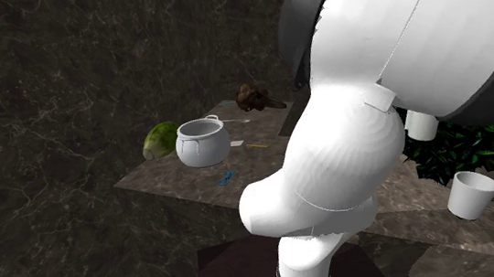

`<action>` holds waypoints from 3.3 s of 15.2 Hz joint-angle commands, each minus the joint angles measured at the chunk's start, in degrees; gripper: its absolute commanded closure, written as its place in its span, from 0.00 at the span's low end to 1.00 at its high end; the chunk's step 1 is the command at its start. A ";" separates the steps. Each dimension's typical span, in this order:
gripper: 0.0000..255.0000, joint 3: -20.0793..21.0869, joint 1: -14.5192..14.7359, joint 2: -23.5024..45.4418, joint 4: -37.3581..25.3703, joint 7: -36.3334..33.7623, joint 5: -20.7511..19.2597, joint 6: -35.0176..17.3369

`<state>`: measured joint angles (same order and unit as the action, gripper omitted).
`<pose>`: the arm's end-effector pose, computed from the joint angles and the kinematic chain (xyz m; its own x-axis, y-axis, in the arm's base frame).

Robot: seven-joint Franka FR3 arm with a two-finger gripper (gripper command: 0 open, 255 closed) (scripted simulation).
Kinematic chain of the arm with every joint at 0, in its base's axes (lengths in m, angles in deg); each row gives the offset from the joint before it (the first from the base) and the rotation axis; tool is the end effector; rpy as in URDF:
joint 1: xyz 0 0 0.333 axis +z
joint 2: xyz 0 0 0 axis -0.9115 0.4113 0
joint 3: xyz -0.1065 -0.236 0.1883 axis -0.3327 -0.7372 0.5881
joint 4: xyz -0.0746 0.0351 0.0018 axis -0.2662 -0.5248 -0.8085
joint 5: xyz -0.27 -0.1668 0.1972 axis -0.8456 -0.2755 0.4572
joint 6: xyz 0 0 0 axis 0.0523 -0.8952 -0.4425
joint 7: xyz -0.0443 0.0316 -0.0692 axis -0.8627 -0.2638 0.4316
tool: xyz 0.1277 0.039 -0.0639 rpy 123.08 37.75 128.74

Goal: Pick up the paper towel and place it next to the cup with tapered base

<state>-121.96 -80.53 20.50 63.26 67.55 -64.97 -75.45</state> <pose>0.1066 -0.3621 0.6521 0.9849 -0.0331 -0.1699 -0.0178 -0.9957 0.0905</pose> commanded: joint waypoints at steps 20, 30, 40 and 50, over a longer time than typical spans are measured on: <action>1.00 -29.83 5.69 12.63 -11.67 23.14 -0.24 -11.82; 1.00 -28.48 3.38 9.22 -2.07 19.78 -2.87 -18.27; 1.00 -29.60 2.36 7.61 6.01 17.31 -4.85 -24.96; 1.00 -32.57 2.54 7.55 12.81 15.41 -6.46 -32.02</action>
<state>-154.16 -78.03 28.04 75.33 83.16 -71.25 -106.65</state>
